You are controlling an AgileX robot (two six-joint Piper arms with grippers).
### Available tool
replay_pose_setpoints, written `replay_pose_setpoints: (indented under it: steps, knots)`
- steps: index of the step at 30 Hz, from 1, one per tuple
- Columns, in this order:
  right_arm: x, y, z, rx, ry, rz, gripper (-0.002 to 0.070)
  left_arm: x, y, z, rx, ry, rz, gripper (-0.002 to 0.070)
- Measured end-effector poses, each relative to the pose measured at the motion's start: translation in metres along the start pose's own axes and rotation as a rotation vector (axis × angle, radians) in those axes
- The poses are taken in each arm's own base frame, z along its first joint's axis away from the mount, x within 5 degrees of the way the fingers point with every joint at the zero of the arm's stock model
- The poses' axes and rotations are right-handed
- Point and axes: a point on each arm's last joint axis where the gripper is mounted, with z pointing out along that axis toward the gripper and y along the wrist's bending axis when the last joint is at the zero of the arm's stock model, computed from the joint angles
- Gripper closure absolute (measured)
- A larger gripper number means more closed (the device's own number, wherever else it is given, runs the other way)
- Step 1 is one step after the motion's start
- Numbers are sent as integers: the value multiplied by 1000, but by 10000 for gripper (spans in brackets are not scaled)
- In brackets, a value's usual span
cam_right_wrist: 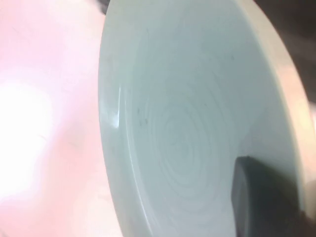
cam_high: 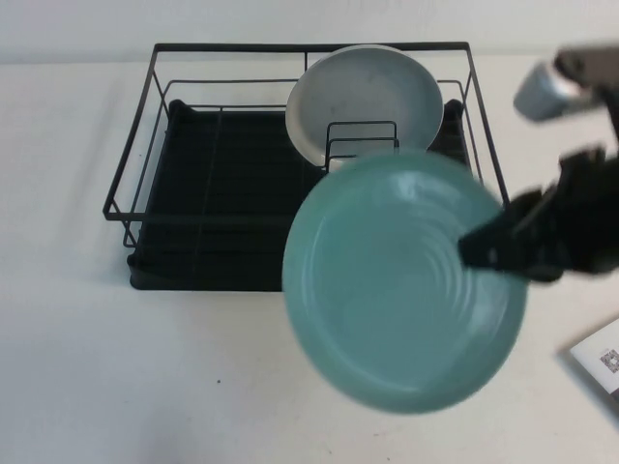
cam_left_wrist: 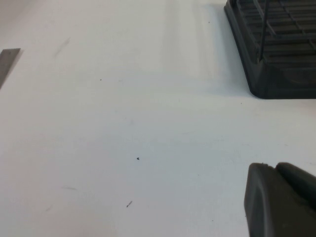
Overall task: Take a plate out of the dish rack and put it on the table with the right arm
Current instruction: Place the plate from the table
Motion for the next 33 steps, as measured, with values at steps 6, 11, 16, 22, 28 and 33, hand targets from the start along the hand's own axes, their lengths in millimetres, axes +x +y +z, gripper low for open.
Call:
replay_pose_setpoints:
  steps: [6, 11, 16, 22, 28, 33]
  knots:
    - [60, -20, 56, -57, -12, 315, 596, 0, 0, 0, 0, 0, 0, 680]
    - [75, -32, 90, -41, 38, 386, 596, 0, 0, 0, 0, 0, 0, 680]
    - [79, -44, 122, -23, 67, 423, 596, 0, 0, 0, 0, 0, 0, 680]
    - [81, -49, 141, -42, 77, 443, 596, 0, 0, 0, 0, 0, 0, 680]
    - [85, -55, 153, -15, 86, 475, 528, 0, 0, 0, 0, 0, 0, 680]
    - [89, -63, 162, 40, 88, 470, 373, 0, 0, 0, 0, 0, 0, 680]
